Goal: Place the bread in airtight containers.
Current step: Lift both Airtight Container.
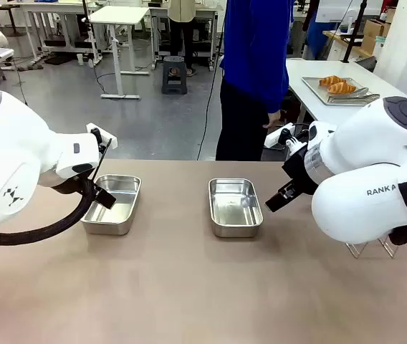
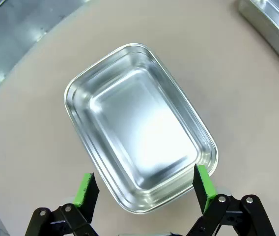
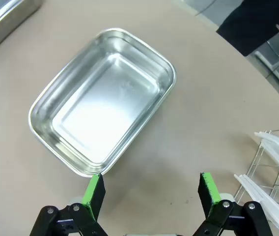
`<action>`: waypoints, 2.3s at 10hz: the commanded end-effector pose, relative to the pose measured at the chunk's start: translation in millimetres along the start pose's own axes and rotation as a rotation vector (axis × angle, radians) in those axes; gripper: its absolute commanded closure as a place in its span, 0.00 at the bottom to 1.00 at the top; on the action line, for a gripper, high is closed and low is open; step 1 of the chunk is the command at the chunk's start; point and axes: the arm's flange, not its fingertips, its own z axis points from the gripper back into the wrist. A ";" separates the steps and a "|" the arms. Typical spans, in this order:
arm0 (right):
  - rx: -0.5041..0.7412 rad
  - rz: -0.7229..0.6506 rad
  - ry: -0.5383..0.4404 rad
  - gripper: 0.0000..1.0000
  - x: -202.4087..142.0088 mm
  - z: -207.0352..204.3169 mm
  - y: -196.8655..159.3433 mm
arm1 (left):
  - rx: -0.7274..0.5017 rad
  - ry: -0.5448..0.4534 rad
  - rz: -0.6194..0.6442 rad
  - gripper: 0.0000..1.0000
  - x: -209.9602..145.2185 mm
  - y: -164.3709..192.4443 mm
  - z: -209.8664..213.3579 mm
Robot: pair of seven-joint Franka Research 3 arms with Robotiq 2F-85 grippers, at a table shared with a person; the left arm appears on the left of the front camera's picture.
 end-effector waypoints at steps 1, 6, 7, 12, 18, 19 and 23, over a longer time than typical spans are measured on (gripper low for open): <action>0.000 0.000 0.000 0.00 0.0 0.0 0.0 | 0.000 0.000 0.000 0.00 0.1 0.0 0.1; 0.000 0.000 0.000 0.00 0.0 0.0 0.0 | 0.000 0.000 0.000 0.00 0.1 0.0 0.1; 0.000 0.000 0.000 0.00 0.0 0.0 0.0 | 0.000 0.000 0.000 0.00 0.1 0.0 0.1; 0.056 -0.020 0.000 0.00 34.4 43.3 -30.2 | -0.025 -0.044 0.005 0.00 26.1 28.6 37.9; 0.320 -0.084 -0.308 0.00 -12.5 153.3 -186.2 | -0.417 -0.223 -0.087 0.00 -0.8 171.9 166.6; 0.366 -0.080 -0.386 0.00 -38.1 160.1 -210.6 | -0.466 -0.287 -0.116 0.00 -20.7 193.0 177.8; 0.448 -0.020 -0.656 0.00 -125.6 166.0 -247.0 | -0.479 -0.488 -0.117 0.00 -94.8 234.6 193.8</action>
